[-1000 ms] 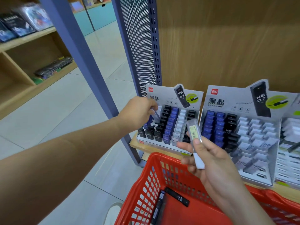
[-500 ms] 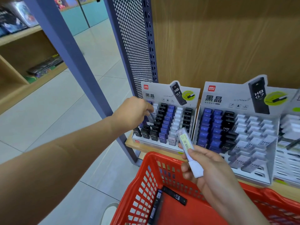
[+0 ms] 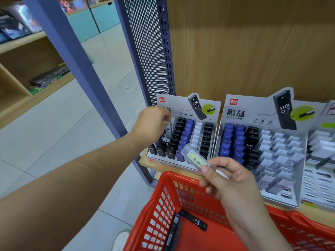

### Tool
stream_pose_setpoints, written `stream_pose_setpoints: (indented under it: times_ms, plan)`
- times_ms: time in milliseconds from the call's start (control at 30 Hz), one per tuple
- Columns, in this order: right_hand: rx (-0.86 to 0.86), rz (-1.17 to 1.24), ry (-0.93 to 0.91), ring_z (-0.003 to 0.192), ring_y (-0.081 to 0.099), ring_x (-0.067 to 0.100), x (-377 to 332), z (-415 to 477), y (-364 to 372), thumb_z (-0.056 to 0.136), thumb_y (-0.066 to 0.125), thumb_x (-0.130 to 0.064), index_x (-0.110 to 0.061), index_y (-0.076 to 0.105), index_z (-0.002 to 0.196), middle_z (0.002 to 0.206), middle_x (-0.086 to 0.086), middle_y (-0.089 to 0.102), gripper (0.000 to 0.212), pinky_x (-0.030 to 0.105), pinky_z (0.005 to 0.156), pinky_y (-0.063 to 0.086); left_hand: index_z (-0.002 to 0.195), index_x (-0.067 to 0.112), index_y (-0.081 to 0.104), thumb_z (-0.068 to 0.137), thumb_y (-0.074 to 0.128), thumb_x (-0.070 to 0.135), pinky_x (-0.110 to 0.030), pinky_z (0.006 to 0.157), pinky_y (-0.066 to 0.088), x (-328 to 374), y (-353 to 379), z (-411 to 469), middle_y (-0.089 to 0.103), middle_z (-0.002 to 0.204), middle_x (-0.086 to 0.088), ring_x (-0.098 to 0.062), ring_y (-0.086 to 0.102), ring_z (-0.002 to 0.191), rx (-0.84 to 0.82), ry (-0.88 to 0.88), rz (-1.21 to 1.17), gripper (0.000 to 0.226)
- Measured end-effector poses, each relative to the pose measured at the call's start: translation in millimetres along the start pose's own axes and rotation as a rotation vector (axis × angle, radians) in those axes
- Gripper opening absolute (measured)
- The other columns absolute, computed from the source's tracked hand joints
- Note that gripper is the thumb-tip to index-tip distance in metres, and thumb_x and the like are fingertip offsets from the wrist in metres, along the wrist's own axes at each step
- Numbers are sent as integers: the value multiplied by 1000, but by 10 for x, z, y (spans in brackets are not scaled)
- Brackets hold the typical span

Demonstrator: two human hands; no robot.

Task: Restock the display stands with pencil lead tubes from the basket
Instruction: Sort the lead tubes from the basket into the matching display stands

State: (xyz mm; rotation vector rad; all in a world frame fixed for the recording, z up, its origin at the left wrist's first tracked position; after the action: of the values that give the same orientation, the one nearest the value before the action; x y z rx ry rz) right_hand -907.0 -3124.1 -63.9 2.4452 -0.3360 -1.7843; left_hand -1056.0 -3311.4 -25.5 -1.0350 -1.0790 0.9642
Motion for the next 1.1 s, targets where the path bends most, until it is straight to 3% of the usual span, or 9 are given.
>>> stream_pose_setpoints:
  times_ms: [233,333,567,633,700,767,1000,1067,1100]
  plan:
    - [104,133,-31,59,50,12,-166,-107,-134,66,81,-24,-21,77,76,63,-1,59,12,31,66,43,122,20,64,93,53,3,-24,85,45,25,-232,-193,65,118,-2,-20,60,106,-20,-74,-134,35]
    - [94,80,-68,67,61,11,-243,-213,-171,79,76,-22,-16,75,81,70,-5,68,7,32,76,48,137,21,51,92,56,5,-29,97,43,83,-135,-212,56,136,-3,-24,53,121,-135,-43,-35,48]
    - [-200,-1033,-332,105,55,15,-378,-51,412,103,43,-35,-21,42,115,109,-11,53,18,32,81,42,111,16,65,91,52,6,-32,85,48,46,55,-120,66,115,-8,-28,59,103,-154,-33,49,26]
    - [-268,-1204,-401,146,26,21,-353,83,625,106,37,-31,-13,31,143,150,-4,36,42,35,113,30,102,18,64,89,52,6,-33,78,49,34,46,-95,69,104,-5,-27,60,94,-149,8,76,21]
    - [-327,-1361,-443,152,-7,16,-253,239,794,106,35,-25,-7,17,152,166,3,6,53,38,123,6,98,20,59,87,51,3,-33,68,47,3,29,-56,67,93,0,-26,59,84,-129,37,92,22]
    - [-370,-1481,-441,152,-13,17,-113,372,877,104,36,-18,-6,18,151,166,6,-2,52,40,123,-1,102,19,56,88,49,-1,-30,62,41,-13,-8,-24,58,86,6,-22,53,76,-113,59,81,26]
    - [-365,-1507,-502,152,-9,18,-57,443,898,103,38,-13,-7,25,147,166,7,1,46,37,122,-2,109,15,57,94,44,-1,-34,73,46,39,-465,38,61,103,-5,-21,54,90,32,89,-105,25]
    - [-367,-1383,-465,151,13,23,-211,352,832,106,38,-19,-9,27,144,159,10,27,41,37,118,22,114,15,58,98,44,8,-27,70,38,132,-651,6,59,103,-2,-17,51,88,89,97,-176,23]
    - [-364,-1311,-459,139,38,30,-324,296,779,106,39,-20,-13,33,134,142,11,49,30,39,104,40,117,15,57,98,44,11,-26,70,37,184,-733,-19,60,102,-3,-17,51,87,104,96,-219,23]
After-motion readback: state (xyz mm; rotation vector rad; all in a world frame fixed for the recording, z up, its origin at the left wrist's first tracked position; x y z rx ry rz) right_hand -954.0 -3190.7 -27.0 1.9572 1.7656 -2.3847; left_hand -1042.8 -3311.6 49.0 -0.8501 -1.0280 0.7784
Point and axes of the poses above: each hand's wrist, its own z-axis towards the middle knuckle, its own y-axis out of the palm, x = y × z, the point moved 4 cm from there along z, towards the middle knuckle
